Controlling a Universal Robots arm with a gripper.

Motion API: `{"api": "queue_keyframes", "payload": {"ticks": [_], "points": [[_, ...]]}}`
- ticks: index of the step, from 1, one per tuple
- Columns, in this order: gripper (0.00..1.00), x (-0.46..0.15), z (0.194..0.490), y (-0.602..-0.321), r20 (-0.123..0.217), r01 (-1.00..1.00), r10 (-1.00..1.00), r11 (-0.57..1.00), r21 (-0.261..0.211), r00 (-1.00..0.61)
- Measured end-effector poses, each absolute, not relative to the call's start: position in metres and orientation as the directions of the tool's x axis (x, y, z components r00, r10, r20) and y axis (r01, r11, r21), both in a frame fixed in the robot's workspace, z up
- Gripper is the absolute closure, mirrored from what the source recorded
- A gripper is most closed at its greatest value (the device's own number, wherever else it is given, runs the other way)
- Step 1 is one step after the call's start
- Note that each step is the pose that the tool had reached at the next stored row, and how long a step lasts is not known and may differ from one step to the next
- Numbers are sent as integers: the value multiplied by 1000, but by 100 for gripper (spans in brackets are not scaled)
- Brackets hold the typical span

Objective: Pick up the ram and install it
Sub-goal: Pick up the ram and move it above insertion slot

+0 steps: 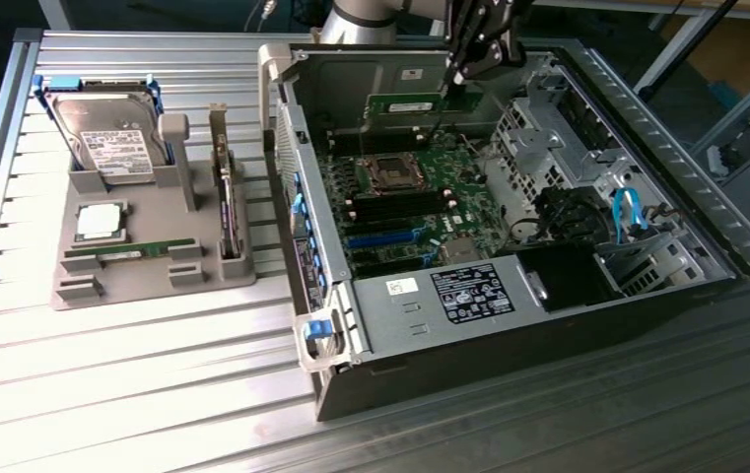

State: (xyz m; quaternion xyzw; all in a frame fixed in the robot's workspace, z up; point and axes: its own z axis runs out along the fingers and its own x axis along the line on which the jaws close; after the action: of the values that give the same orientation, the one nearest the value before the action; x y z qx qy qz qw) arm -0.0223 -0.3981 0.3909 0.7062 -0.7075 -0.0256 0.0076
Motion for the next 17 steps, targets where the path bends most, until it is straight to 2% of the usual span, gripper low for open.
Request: {"api": "queue_keyframes", "payload": {"ticks": [17], "points": [[88, -22, 371, -398, -25, -999, -1000, 1, 47, -2]]}}
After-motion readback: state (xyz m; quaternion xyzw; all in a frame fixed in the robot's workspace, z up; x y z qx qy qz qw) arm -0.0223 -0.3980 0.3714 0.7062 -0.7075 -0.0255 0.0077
